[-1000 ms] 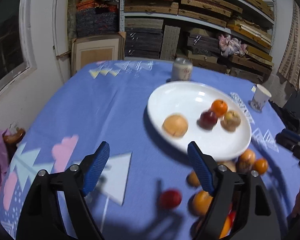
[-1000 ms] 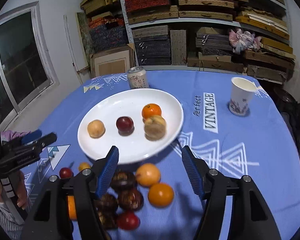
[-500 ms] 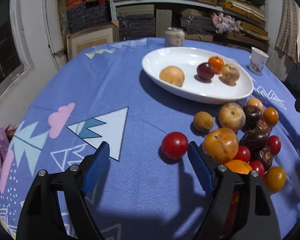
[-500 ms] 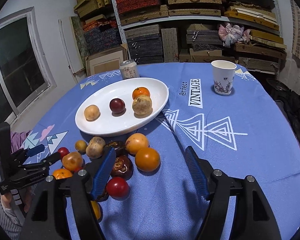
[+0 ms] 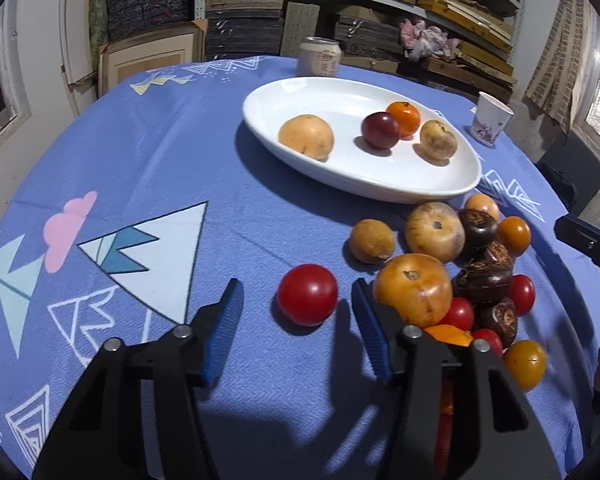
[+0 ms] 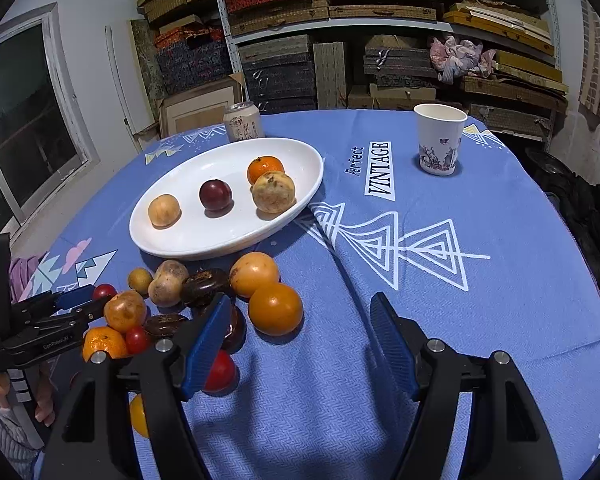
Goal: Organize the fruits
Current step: 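Move the left tool to the red tomato while the right tool approaches an orange fruit, then close the left tool on the red tomato while the right tool grips the orange fruit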
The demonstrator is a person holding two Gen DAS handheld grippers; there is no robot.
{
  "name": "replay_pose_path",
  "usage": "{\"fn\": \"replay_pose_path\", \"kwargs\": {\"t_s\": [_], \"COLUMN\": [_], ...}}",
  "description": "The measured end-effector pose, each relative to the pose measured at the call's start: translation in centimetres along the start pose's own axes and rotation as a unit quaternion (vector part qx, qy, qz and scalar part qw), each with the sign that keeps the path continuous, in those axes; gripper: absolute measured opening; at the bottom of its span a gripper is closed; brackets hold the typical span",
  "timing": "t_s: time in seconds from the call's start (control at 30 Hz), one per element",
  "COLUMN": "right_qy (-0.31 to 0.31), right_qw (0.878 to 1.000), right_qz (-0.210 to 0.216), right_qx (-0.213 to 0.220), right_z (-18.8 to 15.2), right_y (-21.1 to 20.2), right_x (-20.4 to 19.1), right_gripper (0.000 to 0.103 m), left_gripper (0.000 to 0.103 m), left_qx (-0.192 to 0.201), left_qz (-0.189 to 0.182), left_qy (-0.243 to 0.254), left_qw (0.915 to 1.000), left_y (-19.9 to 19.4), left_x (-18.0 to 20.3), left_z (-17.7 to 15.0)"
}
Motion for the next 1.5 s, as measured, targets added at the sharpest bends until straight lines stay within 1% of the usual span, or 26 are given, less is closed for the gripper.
{"fn": "replay_pose_path", "kwargs": {"t_s": [0.07,0.13,0.17,0.2,0.37,0.5,0.57,0.6,0.67,0.83,0.97,1.1,1.13,1.2,1.23,1.27,1.3,1.37,1.5], "right_qy": [-0.003,-0.005,-0.006,-0.006,-0.005,-0.004,-0.008,-0.010,-0.020,-0.040,-0.058,-0.064,-0.063,-0.065,-0.064,-0.066,-0.070,-0.082,-0.070], "right_qw": [1.000,1.000,1.000,1.000,1.000,1.000,1.000,1.000,1.000,0.999,0.998,0.997,0.997,0.997,0.997,0.996,0.996,0.995,0.996], "right_qz": [0.000,-0.001,-0.001,-0.002,-0.004,-0.004,-0.004,-0.003,-0.004,-0.008,-0.024,-0.032,-0.031,-0.026,-0.021,-0.012,-0.006,-0.016,-0.010], "right_qx": [-0.001,-0.002,-0.004,-0.004,-0.004,-0.007,-0.009,-0.010,-0.014,-0.022,-0.020,-0.027,-0.029,-0.039,-0.045,-0.053,-0.062,-0.056,-0.054], "right_z": [-0.1,-0.2,-0.2,-0.2,-0.2,-0.3,-0.4,-0.5,-0.8,-1.4,-1.4,-1.3,-1.2,-1.3,-1.4,-1.7,-2.1,-2.3,-2.1], "right_y": [0.0,0.1,0.1,0.1,0.3,0.5,0.6,0.6,0.8,1.4,1.9,3.0,3.3,3.9,4.2,4.5,4.9,4.9,4.8], "right_x": [-0.1,-0.2,-0.2,-0.2,-0.2,-0.1,-0.3,-0.3,-0.7,-1.5,-2.0,-2.3,-2.4,-2.8,-3.0,-3.3,-3.6,-4.0,-3.7], "right_gripper": [0.073,0.073,0.073,0.073,0.073,0.073,0.073,0.073,0.073,0.073,0.073,0.073,0.072,0.063,0.051,0.042,0.040,0.039,0.038], "left_gripper": [0.048,0.040,0.032,0.030,0.030,0.030,0.030,0.030,0.030,0.029,0.029,0.029,0.029,0.029,0.029,0.029,0.029,0.029,0.029], "left_qx": [-0.002,-0.003,-0.003,-0.003,-0.005,0.002,0.005,0.001,-0.015,-0.010,-0.011,-0.012,-0.012,-0.012,-0.012,-0.012,-0.012,-0.012,-0.011], "left_qz": [-0.008,-0.015,-0.020,-0.023,-0.033,-0.019,0.002,0.015,0.022,0.023,0.030,0.032,0.033,0.033,0.032,0.032,0.032,0.033,0.030], "left_qy": [0.000,0.002,0.005,0.006,-0.008,-0.039,-0.030,-0.014,0.006,-0.007,-0.002,0.000,0.001,0.001,0.000,0.000,0.000,0.001,-0.002], "left_qw": [1.0000,0.9999,0.9998,0.9997,0.9994,0.9991,0.9996,0.9998,0.9996,0.9997,0.9995,0.9994,0.9994,0.9994,0.9994,0.9994,0.9994,0.9994,0.9995], "left_y": [0.1,0.3,0.3,0.3,0.4,0.0,-0.1,0.1,0.7,0.3,0.4,0.4,0.4,0.4,0.4,0.4,0.4,0.4,0.4], "left_x": [0.2,0.4,0.6,0.8,0.5,-1.3,-1.5,-1.2,-0.5,-1.1,-1.0,-1.0,-1.0,-1.0,-1.0,-1.0,-0.9,-1.0,-1.0], "left_z": [0.1,0.1,0.1,0.2,0.2,0.4,0.4,0.4,0.1,0.1,0.1,0.1,0.1,0.1,0.0,0.0,0.0,0.0,0.1]}}
Point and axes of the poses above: each gripper's, at about its wrist camera, not at the fingertips, and y roughly the way its jaws point, x to its right, z to its top, the point moved 9 cm from there along y, roughly the way its jaws point, and after that the axes turned 15 degrees about -z, right-handed, at the moved point
